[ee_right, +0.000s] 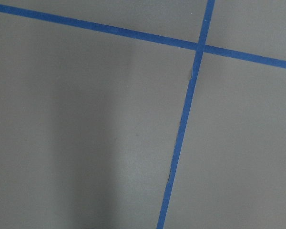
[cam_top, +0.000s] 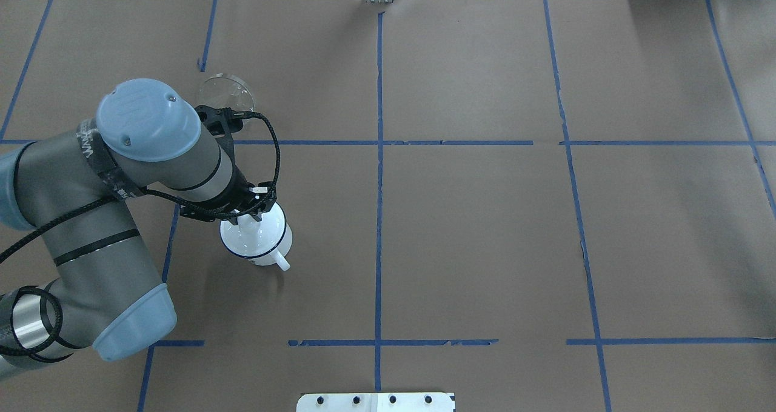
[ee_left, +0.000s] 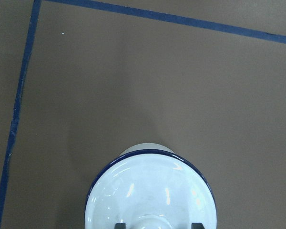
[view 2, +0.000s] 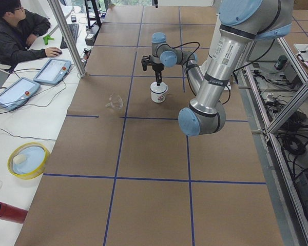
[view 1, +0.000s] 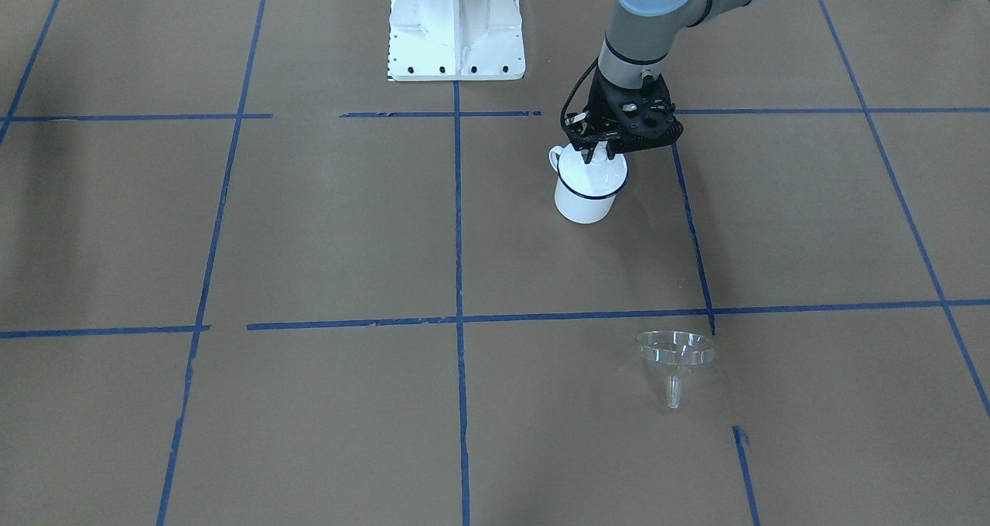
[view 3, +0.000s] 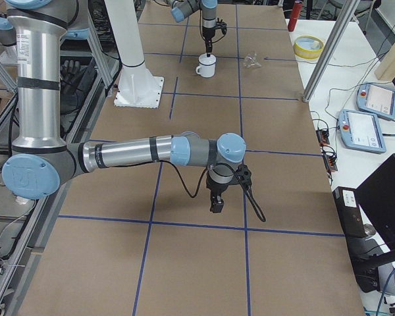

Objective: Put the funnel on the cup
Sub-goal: 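Close the left gripper on the white funnel's spout, then lift the funnel out of the mug and carry it nearer the robot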

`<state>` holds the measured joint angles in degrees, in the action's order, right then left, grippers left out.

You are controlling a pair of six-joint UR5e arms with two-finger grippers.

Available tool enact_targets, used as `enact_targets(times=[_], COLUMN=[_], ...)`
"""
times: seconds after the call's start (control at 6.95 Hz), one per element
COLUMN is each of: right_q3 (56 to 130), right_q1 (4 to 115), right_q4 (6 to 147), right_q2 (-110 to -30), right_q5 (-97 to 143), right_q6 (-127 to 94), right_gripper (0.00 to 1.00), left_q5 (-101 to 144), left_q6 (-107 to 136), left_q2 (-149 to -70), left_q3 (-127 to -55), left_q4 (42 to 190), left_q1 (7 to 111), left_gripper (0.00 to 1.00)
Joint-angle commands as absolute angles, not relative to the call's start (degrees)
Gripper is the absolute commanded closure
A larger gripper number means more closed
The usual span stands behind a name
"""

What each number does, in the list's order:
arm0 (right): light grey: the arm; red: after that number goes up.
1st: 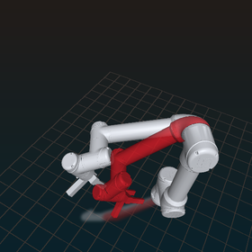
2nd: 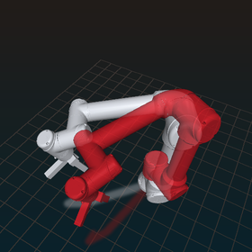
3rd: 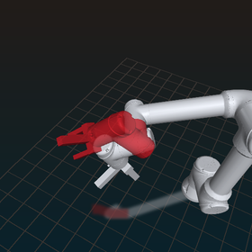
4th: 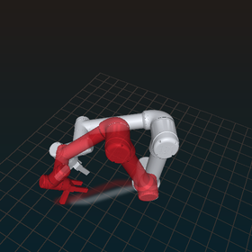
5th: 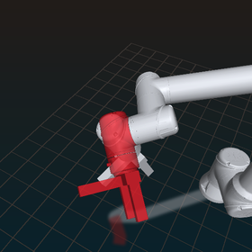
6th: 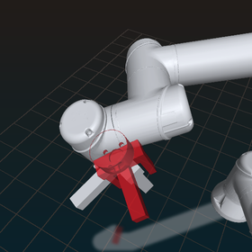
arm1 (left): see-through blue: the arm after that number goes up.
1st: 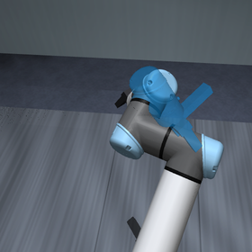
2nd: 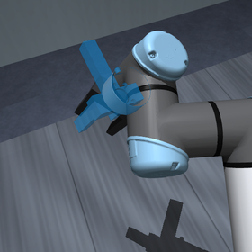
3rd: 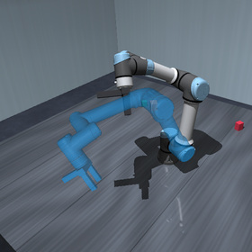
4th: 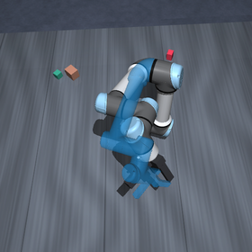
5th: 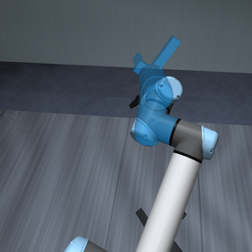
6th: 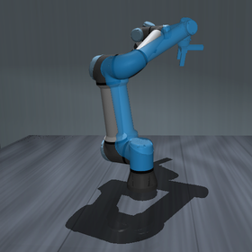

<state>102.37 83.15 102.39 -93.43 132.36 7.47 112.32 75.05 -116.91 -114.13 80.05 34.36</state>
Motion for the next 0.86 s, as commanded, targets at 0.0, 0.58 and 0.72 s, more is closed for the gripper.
enact_targets(times=[0.0, 0.58, 0.72], right_q3=[102.31, 102.39, 102.31], right_q1=[83.14, 83.14, 83.14], right_q4=[102.39, 102.39, 102.39], right_q2=[-93.34, -93.43, -93.43], right_q5=[132.36, 132.36, 132.36], right_q6=[7.47, 7.47, 7.47], right_gripper=[0.0, 0.0, 0.0], left_q5=[112.41, 112.94, 112.94], left_q6=[75.15, 66.42, 64.97], left_q2=[-116.81, -112.19, -106.84], left_q3=[-114.61, -123.88, -127.75], left_q4=[79.81, 78.05, 79.0], left_q1=[34.37, 40.23, 40.25], left_gripper=[0.75, 1.0, 1.0])
